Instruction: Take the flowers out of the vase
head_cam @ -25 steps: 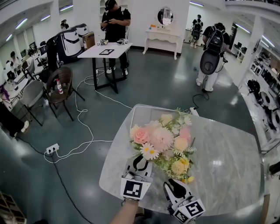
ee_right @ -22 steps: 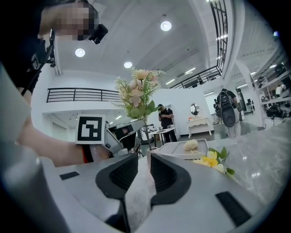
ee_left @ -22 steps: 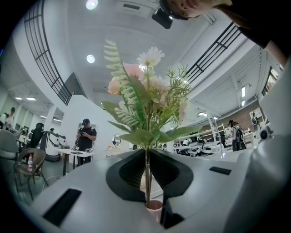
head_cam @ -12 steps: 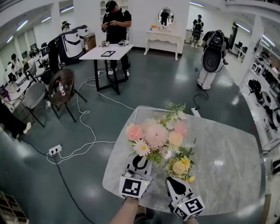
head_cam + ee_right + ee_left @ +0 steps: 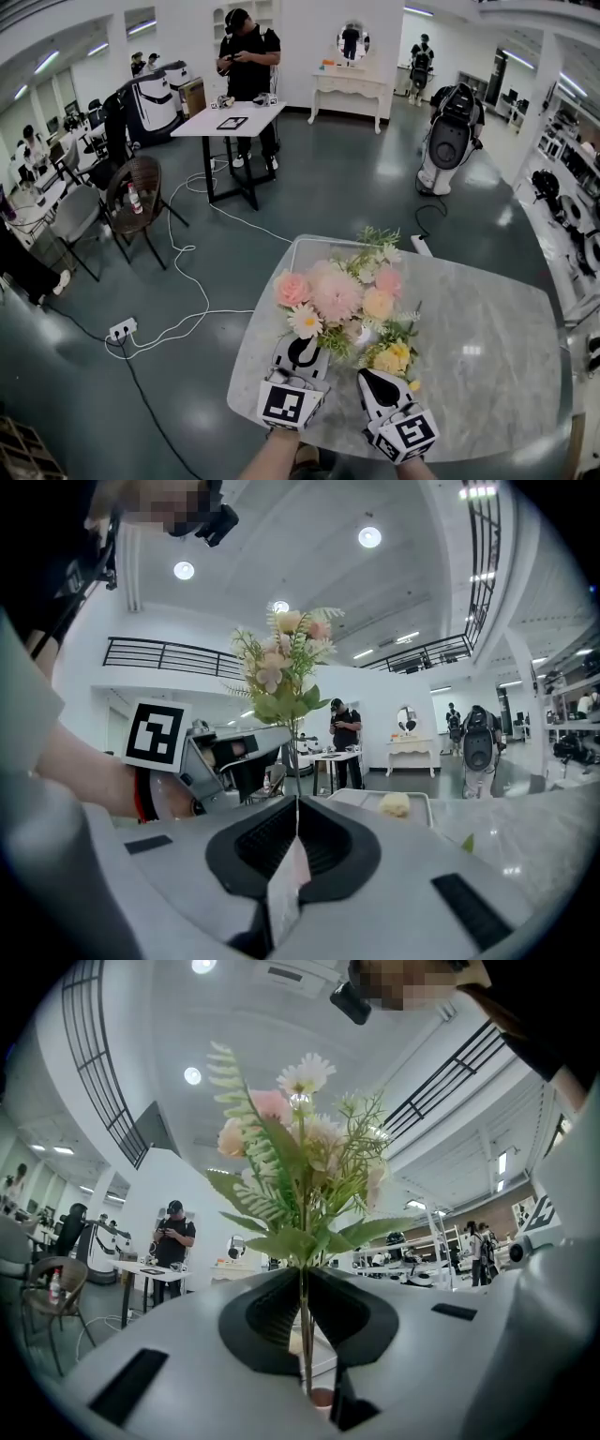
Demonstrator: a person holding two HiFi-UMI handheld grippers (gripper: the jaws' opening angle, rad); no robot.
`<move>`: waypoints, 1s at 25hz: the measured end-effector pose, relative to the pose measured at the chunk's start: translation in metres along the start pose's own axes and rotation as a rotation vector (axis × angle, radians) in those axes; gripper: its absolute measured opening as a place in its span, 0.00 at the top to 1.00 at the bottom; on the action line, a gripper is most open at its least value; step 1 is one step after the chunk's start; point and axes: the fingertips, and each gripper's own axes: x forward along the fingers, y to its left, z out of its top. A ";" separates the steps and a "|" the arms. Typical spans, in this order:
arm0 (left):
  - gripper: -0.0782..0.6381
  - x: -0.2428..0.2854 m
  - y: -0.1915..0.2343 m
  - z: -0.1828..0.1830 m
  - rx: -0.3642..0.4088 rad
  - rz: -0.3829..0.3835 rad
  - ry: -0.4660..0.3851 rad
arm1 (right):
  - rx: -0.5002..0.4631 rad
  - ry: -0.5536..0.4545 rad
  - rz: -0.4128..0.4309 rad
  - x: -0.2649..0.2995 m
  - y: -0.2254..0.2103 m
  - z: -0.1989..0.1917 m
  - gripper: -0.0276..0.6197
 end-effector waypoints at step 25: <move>0.84 -0.012 0.011 0.033 -0.054 0.002 -0.005 | -0.021 -0.017 -0.009 0.002 0.001 0.023 0.92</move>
